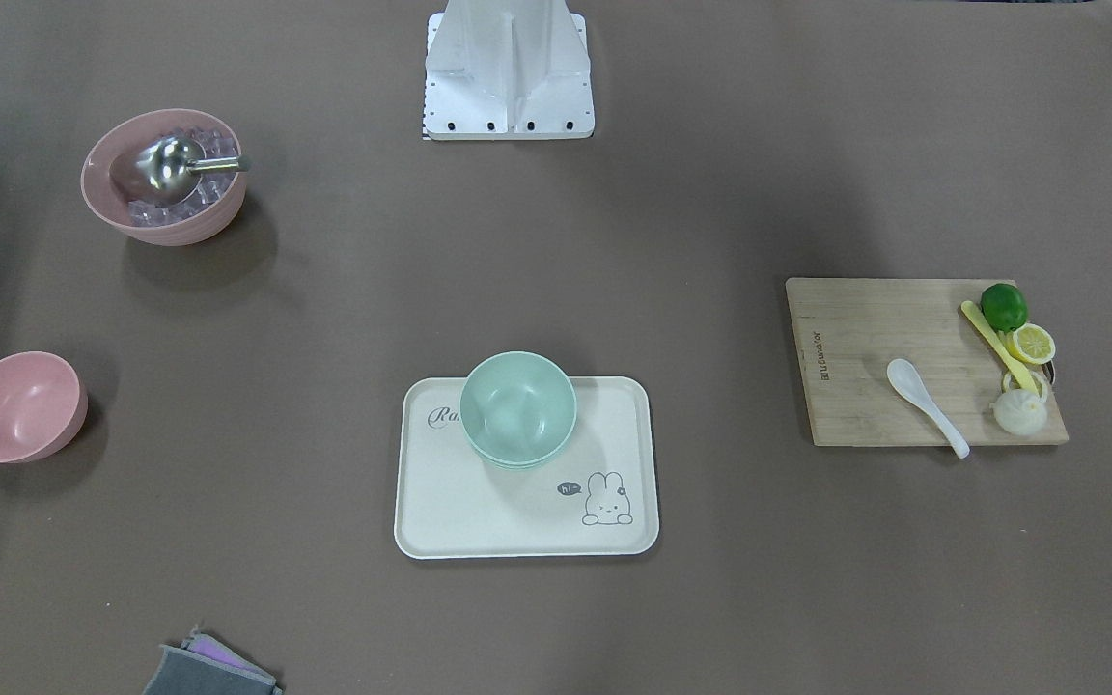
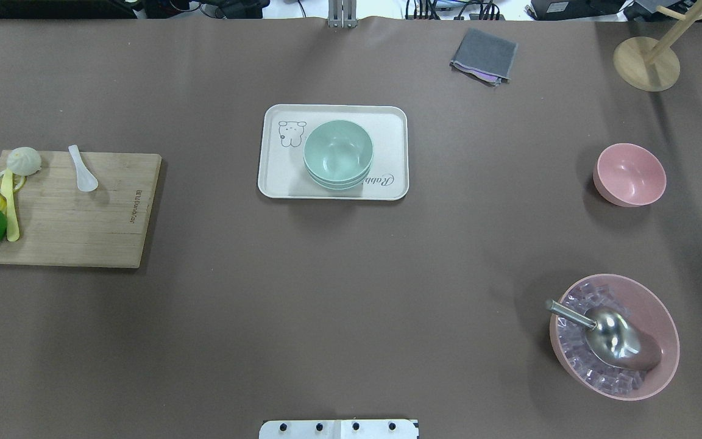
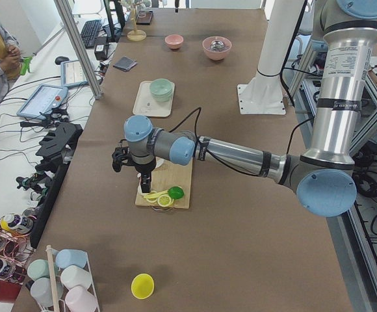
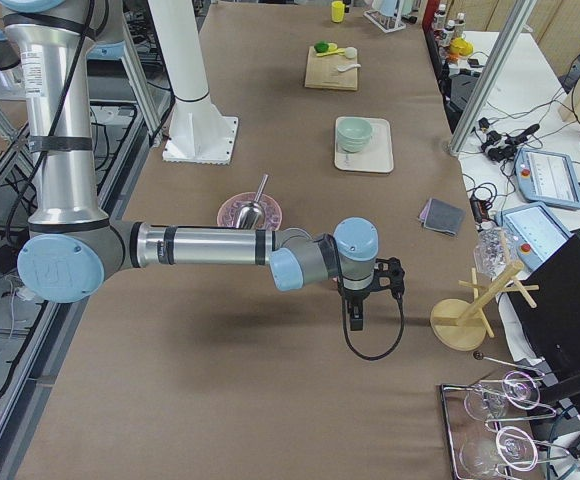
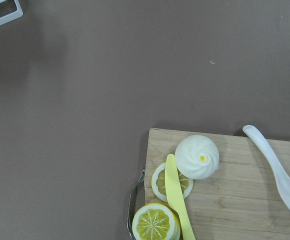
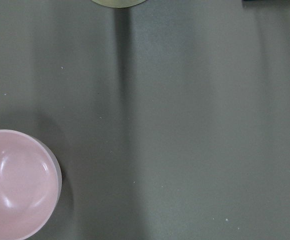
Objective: Stack pink bowl on green and place spoon
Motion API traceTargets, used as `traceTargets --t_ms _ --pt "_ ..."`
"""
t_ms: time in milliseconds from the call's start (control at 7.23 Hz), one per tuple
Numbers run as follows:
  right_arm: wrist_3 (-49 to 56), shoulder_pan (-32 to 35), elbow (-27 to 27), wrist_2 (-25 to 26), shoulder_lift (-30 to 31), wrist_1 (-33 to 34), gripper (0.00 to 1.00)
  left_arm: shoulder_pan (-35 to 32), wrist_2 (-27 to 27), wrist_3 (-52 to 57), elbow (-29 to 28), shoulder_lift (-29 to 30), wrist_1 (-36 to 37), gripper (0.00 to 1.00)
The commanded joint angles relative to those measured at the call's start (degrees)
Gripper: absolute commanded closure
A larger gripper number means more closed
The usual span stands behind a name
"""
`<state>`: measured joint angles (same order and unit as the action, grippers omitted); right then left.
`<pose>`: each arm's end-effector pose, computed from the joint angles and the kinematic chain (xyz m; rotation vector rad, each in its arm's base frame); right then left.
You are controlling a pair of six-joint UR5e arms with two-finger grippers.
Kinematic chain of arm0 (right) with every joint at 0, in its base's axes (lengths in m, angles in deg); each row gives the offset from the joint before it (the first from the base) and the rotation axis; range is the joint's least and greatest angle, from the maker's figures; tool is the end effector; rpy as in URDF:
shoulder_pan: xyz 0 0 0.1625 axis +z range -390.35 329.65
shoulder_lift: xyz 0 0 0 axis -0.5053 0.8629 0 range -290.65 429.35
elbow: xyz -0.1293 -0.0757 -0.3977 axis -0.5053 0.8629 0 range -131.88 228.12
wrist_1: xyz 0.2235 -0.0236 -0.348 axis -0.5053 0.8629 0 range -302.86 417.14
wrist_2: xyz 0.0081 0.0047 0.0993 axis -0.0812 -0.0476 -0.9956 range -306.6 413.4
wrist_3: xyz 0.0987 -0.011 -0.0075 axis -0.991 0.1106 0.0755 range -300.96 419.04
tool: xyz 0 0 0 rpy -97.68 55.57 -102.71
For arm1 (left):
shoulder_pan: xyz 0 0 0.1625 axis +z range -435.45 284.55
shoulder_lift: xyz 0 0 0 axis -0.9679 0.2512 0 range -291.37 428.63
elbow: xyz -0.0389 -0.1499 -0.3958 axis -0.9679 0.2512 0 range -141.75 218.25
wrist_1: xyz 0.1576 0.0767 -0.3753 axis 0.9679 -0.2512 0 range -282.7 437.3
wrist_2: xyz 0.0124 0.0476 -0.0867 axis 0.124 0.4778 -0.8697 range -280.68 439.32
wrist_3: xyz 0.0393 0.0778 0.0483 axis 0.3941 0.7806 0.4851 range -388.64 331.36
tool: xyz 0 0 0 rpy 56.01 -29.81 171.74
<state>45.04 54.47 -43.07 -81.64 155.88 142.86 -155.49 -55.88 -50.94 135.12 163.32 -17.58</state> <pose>0.0151 -0.5297 0.6088 0.0149 -0.7983 0.0844 0.0308 -0.5373 0.5466 0.0435 0.8278 -0.0898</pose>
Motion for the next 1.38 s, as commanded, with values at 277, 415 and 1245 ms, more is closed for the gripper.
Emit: traceTargets --t_ms 277,415,1245 --pt "2.4 0.4 -2.6 0.5 1.3 4.9 0.00 0.1 -1.0 0.0 0.6 -2.3 -0.8 0.02" --pt "2.3 0.4 -2.7 0.4 1.3 4.6 0.00 0.1 -1.6 0.0 1.2 -3.8 -2.1 0.02" --pt "1.9 0.3 -3.7 -0.2 2.6 4.5 0.00 0.3 -1.7 -0.3 1.5 -3.6 -3.9 0.02"
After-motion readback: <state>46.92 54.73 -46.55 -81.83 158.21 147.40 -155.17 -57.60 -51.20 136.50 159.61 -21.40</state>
